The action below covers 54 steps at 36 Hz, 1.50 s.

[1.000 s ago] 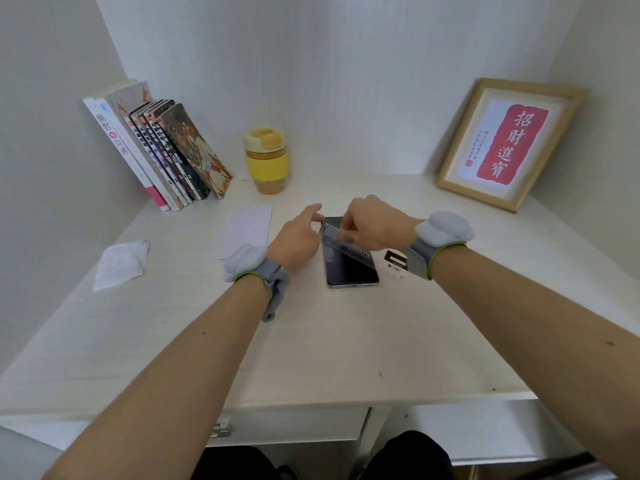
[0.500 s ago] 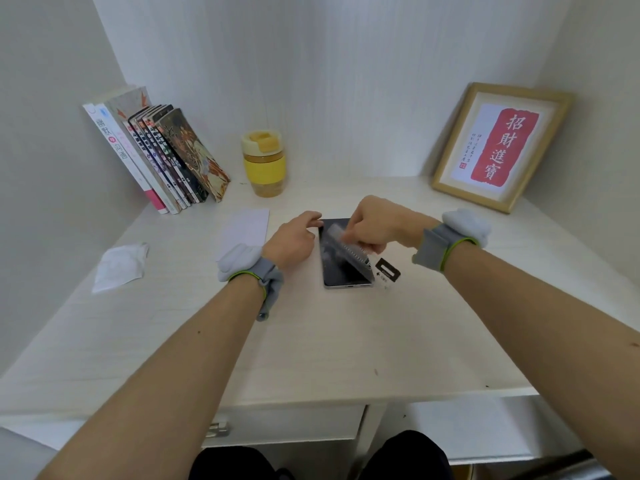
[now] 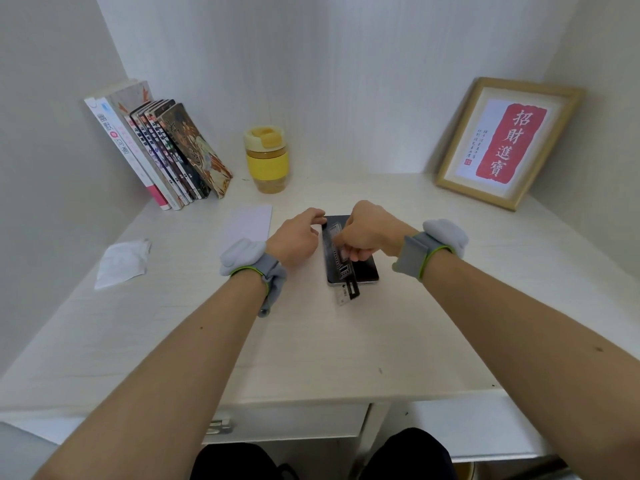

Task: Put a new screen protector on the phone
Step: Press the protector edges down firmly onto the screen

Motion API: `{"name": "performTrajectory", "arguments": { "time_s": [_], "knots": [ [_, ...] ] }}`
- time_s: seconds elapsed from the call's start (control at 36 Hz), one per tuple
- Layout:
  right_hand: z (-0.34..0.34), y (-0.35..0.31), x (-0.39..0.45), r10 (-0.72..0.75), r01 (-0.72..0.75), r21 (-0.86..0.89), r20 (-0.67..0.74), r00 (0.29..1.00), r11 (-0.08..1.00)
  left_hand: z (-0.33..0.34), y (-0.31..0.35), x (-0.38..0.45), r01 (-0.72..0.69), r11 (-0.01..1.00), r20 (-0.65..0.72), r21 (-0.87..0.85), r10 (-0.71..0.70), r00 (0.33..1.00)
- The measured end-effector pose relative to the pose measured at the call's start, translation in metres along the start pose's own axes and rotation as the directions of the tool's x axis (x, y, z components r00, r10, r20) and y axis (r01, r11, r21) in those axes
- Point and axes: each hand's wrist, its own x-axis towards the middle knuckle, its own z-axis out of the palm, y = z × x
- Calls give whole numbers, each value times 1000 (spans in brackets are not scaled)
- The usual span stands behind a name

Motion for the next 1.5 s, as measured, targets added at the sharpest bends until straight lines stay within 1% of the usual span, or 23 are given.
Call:
{"name": "performTrajectory", "arguments": {
  "time_s": [0.11,0.25,0.39,0.42,0.47,0.56,0.61,0.67,0.69,0.75,0.78,0.81,0.83,0.89,0.94,1.0,1.06,1.14,1.19,1.31,1.39,1.44,1.5],
  "knots": [
    [-6,5,2,5,-5,6,-36,999,1000,0,-1,0,-4,1000,11,4,4,1000],
    [0,-1,-1,-35,35,11,-3,999,999,0,-1,-1,-27,1000,-15,-6,27,1000],
    [-13,1,-5,-97,103,186,-38,995,977,-3,11,-7,-37,990,-162,-133,15,987],
    [-17,2,-6,-111,118,216,-46,993,969,-5,15,-8,-39,986,-171,-164,11,985],
    [-23,3,-8,-134,142,272,-47,990,952,-10,24,-11,-33,950,-137,-310,-10,991],
    [-30,8,-12,-159,160,320,-32,987,934,-17,33,-17,-2,826,-85,-564,-55,995],
    [-33,13,-15,-169,176,287,-49,984,941,-19,38,-19,-10,751,-101,-661,-76,992],
    [-36,16,-16,-160,186,183,-148,976,965,-22,41,-19,-35,704,-157,-710,-110,981],
    [-36,18,-13,-136,167,120,-235,963,979,-23,41,-19,-51,683,-188,-729,-128,974],
    [-37,21,-8,-97,98,-23,-471,877,995,-25,43,-19,-102,670,-262,-735,-142,955],
    [-36,21,-5,-79,57,-57,-552,830,997,-25,43,-20,-134,679,-303,-722,-137,943],
    [-37,19,-5,-47,28,-41,-583,811,999,-25,46,-21,-169,693,-341,-701,-118,933],
    [-36,15,-7,7,16,37,-550,835,999,-24,47,-23,-204,711,-373,-673,-87,924],
    [-37,8,-13,112,4,296,-373,921,955,-21,55,-26,-273,754,-403,-597,12,915],
    [-38,1,-19,159,-36,542,-181,971,840,-17,59,-28,-323,811,-395,-487,126,910],
    [-36,1,-21,155,-54,663,-96,983,747,-12,61,-30,-364,850,-348,-380,233,908],
    [-35,4,-19,165,-75,702,-62,984,709,-9,60,-34,-380,860,-290,-341,288,913],
    [-33,14,-16,193,-94,661,-79,978,744,-9,56,-37,-353,883,-169,-309,314,934],
    [-31,21,-16,189,-83,583,-123,974,808,-8,50,-37,-333,921,-90,-204,321,943],
    [-23,24,-21,118,-66,362,-124,985,930,-8,33,-34,-185,981,-82,-62,179,980],
    [-16,21,-23,74,-41,245,-125,989,969,-7,20,-35,-49,999,82,23,47,996],
    [-11,18,-22,46,-19,191,-139,989,981,-6,19,-40,-38,998,153,45,31,988],
    [-10,17,-21,31,-8,148,-156,987,989,-4,20,-43,-48,998,164,49,39,986]
  ]
}}
